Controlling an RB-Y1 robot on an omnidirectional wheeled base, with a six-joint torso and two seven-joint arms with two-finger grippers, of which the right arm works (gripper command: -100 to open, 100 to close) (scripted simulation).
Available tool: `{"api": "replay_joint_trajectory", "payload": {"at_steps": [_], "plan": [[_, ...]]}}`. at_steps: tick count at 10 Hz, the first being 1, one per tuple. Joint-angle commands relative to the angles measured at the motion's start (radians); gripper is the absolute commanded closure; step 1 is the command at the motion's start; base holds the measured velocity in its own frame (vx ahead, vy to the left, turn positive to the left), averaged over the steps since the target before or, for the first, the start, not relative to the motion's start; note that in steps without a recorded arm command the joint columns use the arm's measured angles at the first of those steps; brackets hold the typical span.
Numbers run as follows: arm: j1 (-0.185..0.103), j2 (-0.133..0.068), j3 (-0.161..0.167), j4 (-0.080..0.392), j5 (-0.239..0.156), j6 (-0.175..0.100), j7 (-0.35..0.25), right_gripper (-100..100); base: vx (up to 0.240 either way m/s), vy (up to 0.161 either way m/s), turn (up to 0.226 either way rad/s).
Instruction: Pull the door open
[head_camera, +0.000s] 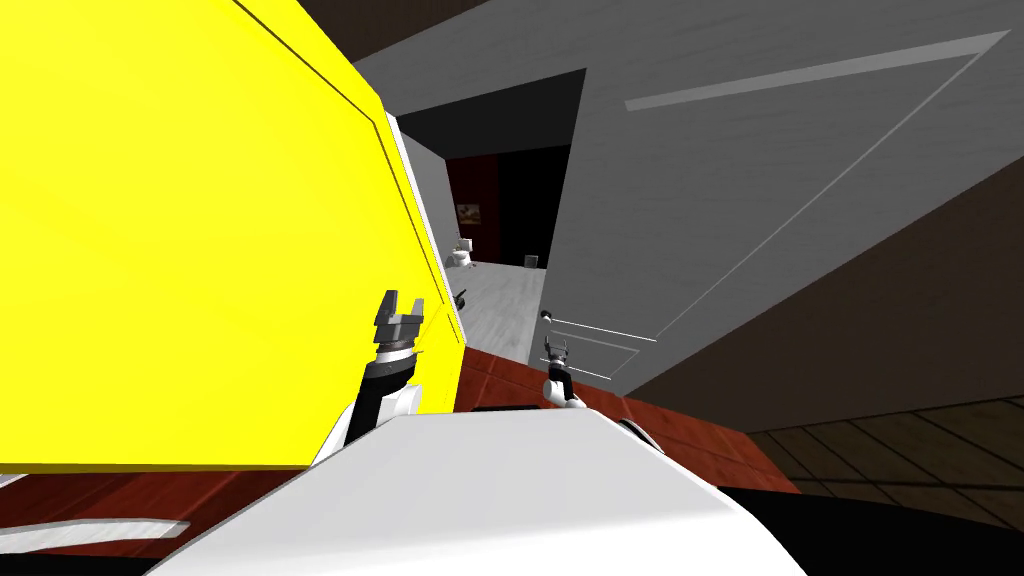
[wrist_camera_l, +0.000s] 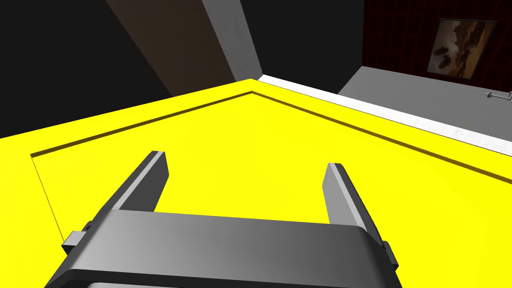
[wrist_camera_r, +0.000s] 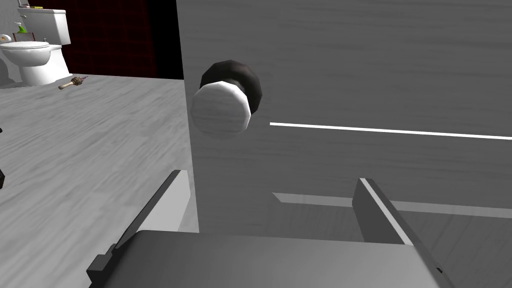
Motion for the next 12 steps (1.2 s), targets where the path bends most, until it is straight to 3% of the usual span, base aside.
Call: {"api": "replay_joint_trajectory", "payload": {"at_steps": [1,8,9,12], "plan": [[0.007,-0.022,-0.002,-0.011,-0.006,0.005,-0.019,-100,0.165,0.056,0.042],[0.007,-0.033,-0.002,-0.01,-0.011,0.006,-0.041,-100,0.204,0.014,0.014],[0.007,-0.033,-0.002,-0.01,-0.011,0.006,-0.041,100,-0.011,-0.003,-0.005],[0.007,-0.033,-0.002,-0.01,-0.011,0.006,-0.041,100,-0.025,-0.002,0.008]]}}
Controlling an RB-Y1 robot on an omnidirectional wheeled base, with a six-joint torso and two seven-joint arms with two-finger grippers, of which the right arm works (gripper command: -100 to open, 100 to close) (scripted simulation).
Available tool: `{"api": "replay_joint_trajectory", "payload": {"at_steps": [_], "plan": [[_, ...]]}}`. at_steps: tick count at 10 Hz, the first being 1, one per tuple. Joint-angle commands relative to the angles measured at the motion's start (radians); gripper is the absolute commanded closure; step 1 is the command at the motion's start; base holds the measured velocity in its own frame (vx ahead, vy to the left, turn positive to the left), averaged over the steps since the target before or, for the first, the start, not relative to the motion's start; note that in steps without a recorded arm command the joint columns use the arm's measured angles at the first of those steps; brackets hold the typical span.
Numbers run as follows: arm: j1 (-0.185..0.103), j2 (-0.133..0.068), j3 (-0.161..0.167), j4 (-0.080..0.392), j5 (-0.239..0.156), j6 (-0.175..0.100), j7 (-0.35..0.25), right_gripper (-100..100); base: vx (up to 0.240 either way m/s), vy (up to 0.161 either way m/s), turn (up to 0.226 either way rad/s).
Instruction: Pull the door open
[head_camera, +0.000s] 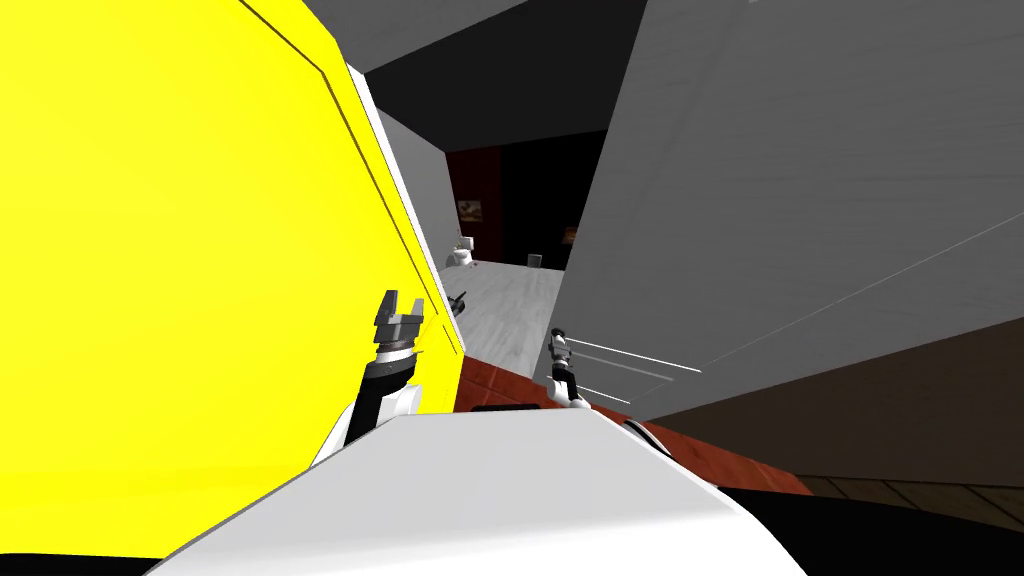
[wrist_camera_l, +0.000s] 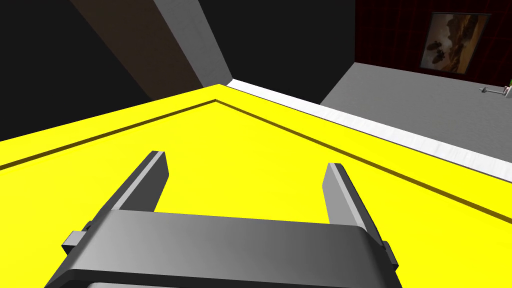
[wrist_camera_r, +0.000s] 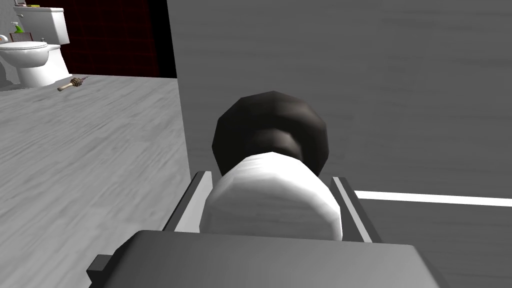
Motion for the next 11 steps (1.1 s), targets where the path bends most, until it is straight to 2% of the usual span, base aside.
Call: {"api": "replay_joint_trajectory", "payload": {"at_steps": [1,3,9,11], "plan": [[0.0,-0.001,-0.002,-0.001,-0.001,-0.003,-0.001,100,-0.008,0.002,-0.001],[0.002,-0.004,0.003,0.001,0.002,0.003,-0.003,100,-0.048,0.007,-0.001],[0.004,-0.022,0.011,0.002,0.008,0.008,-0.018,100,-0.177,0.003,0.0],[0.007,-0.043,0.019,0.002,0.013,0.012,-0.037,100,-0.179,0.01,0.019]]}}
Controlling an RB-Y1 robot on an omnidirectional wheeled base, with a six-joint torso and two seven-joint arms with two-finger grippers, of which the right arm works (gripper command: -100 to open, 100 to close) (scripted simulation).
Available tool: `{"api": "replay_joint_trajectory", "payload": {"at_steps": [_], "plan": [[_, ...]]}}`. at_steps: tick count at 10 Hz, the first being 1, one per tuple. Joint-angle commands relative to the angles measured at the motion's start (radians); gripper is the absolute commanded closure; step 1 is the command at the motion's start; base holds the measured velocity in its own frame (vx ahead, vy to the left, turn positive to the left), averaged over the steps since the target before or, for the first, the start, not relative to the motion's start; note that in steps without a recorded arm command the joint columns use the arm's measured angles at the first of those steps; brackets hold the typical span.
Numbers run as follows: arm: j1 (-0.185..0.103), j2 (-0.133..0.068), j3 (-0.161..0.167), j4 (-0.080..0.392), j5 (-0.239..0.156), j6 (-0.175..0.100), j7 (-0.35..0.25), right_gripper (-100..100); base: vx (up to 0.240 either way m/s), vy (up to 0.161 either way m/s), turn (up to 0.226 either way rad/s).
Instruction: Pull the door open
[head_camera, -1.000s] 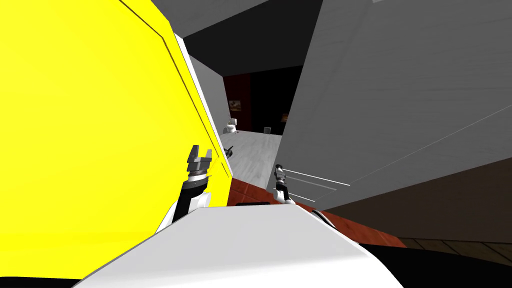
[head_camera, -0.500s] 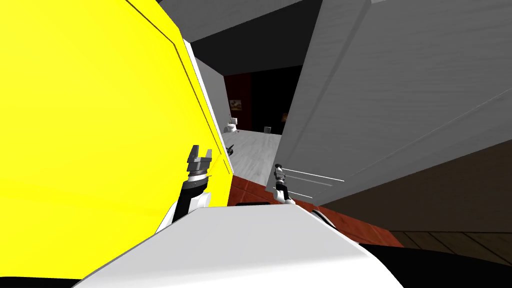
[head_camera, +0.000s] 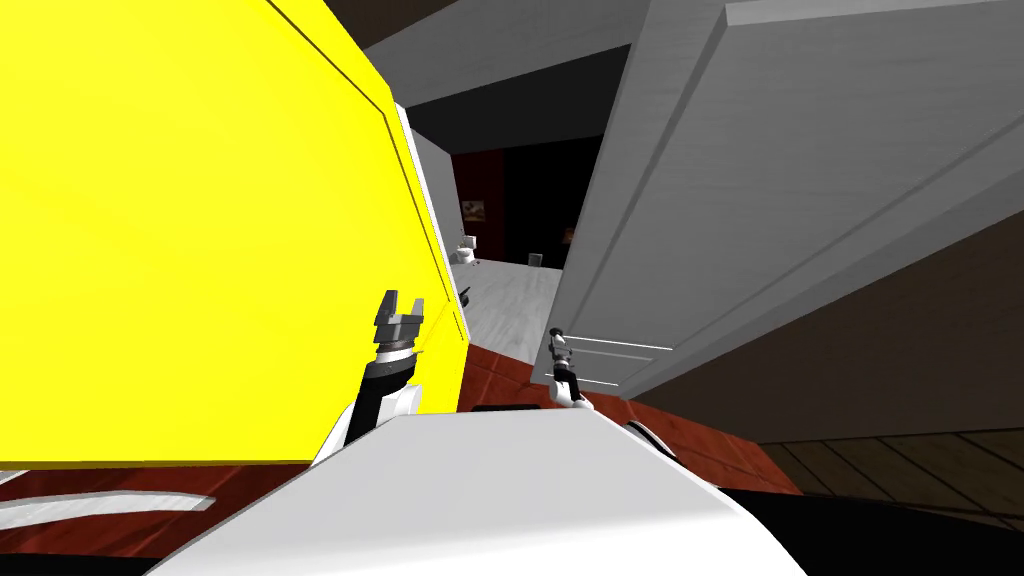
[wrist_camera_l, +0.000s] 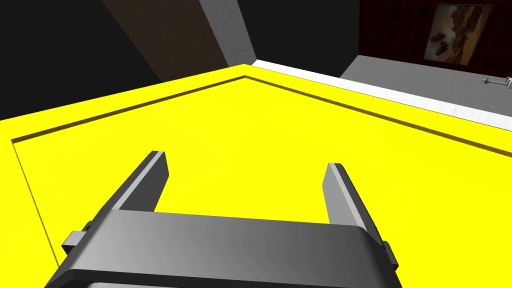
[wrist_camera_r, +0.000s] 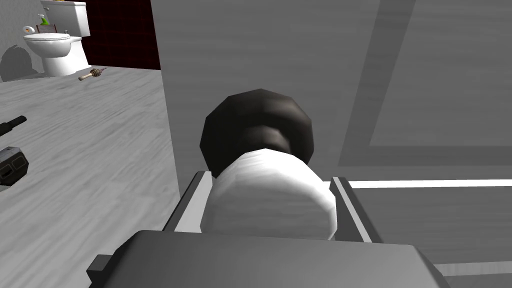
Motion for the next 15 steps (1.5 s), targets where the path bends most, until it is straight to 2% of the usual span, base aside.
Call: {"api": "replay_joint_trajectory", "payload": {"at_steps": [1,3,4,10,14,15], "plan": [[-0.001,-0.029,0.001,0.016,0.001,-0.009,-0.026,100,-0.191,-0.039,0.072],[0.001,-0.042,0.006,0.017,0.003,-0.008,-0.04,100,-0.154,-0.023,0.073],[0.001,-0.042,0.006,0.017,0.003,-0.008,-0.04,100,-0.082,-0.027,-0.004],[0.009,-0.098,0.026,0.022,0.011,-0.007,-0.108,100,-0.065,-0.038,0.14],[0.01,-0.103,0.029,0.023,0.012,-0.007,-0.117,100,-0.009,-0.009,0.035],[0.012,-0.113,0.034,0.024,0.013,-0.008,-0.133,100,-0.014,-0.014,0.128]]}}
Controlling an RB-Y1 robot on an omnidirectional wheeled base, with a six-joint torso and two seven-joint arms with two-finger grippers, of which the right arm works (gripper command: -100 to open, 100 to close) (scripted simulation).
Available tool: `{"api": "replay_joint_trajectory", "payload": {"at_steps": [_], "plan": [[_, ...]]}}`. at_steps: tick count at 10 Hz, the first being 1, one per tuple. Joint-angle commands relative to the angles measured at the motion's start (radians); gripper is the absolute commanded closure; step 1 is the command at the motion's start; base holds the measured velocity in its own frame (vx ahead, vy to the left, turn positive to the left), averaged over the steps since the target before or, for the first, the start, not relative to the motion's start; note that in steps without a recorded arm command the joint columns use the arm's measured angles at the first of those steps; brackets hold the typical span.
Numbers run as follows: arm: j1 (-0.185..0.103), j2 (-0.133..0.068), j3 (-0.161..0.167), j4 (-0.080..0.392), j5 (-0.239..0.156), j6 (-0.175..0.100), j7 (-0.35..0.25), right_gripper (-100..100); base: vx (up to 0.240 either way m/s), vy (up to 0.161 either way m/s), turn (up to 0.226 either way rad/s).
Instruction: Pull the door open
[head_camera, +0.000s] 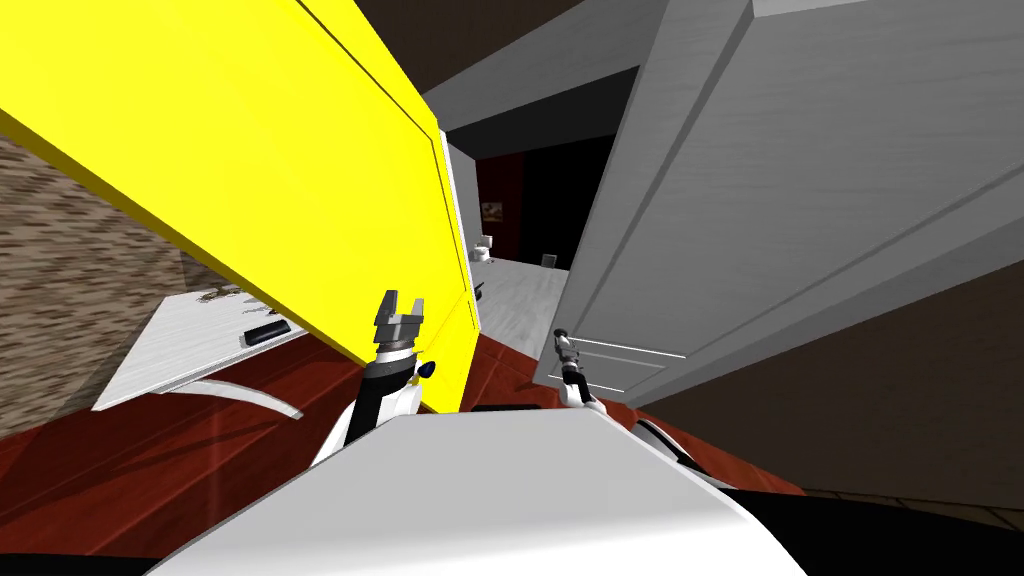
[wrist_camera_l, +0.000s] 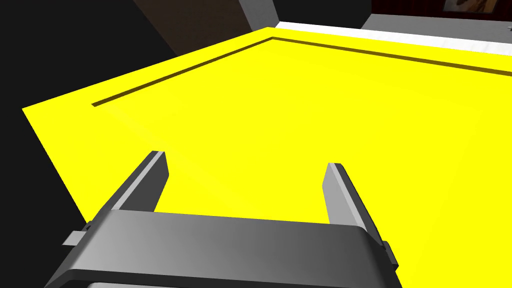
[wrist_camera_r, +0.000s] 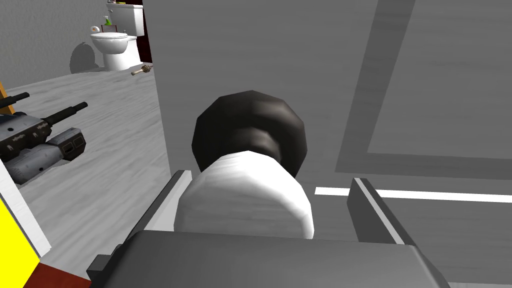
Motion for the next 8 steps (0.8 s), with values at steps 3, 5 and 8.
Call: {"api": "replay_joint_trajectory", "payload": {"at_steps": [3,5,8], "plan": [[0.015,-0.04,0.004,-0.016,-0.005,-0.001,-0.046,100,0.005,0.025,0.156],[0.013,-0.036,0.021,0.006,0.003,-0.008,-0.063,100,-0.026,0.039,0.072],[0.022,-0.058,0.037,0.004,0.007,-0.017,-0.091,100,-0.152,0.041,0.098]]}}
